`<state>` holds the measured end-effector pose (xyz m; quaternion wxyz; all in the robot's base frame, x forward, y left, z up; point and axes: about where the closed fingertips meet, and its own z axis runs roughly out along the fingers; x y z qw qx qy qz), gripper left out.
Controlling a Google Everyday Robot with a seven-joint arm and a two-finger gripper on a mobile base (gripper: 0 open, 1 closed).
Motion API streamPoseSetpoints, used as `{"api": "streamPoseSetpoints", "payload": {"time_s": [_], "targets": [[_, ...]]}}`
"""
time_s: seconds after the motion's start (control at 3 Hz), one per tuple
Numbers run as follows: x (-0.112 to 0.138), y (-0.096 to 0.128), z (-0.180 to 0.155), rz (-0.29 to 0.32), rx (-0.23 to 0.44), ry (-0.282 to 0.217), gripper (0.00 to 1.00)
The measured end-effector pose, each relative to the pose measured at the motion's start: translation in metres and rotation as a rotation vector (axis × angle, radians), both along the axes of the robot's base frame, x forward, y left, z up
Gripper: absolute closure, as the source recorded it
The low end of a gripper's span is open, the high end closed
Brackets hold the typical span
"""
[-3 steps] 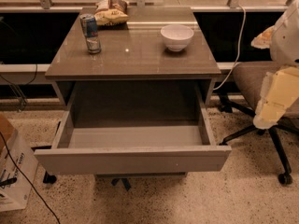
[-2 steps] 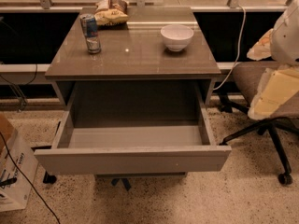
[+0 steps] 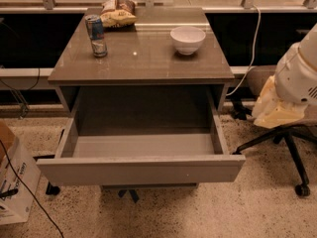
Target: Close top drawer
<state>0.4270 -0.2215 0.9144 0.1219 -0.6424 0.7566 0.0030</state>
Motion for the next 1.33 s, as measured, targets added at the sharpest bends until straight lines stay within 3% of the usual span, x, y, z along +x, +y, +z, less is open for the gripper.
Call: {"api": "streamPoseSetpoints", "payload": {"time_s": [0.33, 0.67, 1.0, 1.33], "targets": [[-0.007, -0.001, -0.04, 0.043, -0.037, 0.058, 0.92], [-0.014, -0.002, -0.079, 0.085, -0.053, 0.103, 1.0], [-0.019, -0.007, -0.108, 0.098, -0.043, 0.159, 1.0], [-0.019, -0.006, -0.11, 0.114, -0.055, 0.166, 1.0]]}}
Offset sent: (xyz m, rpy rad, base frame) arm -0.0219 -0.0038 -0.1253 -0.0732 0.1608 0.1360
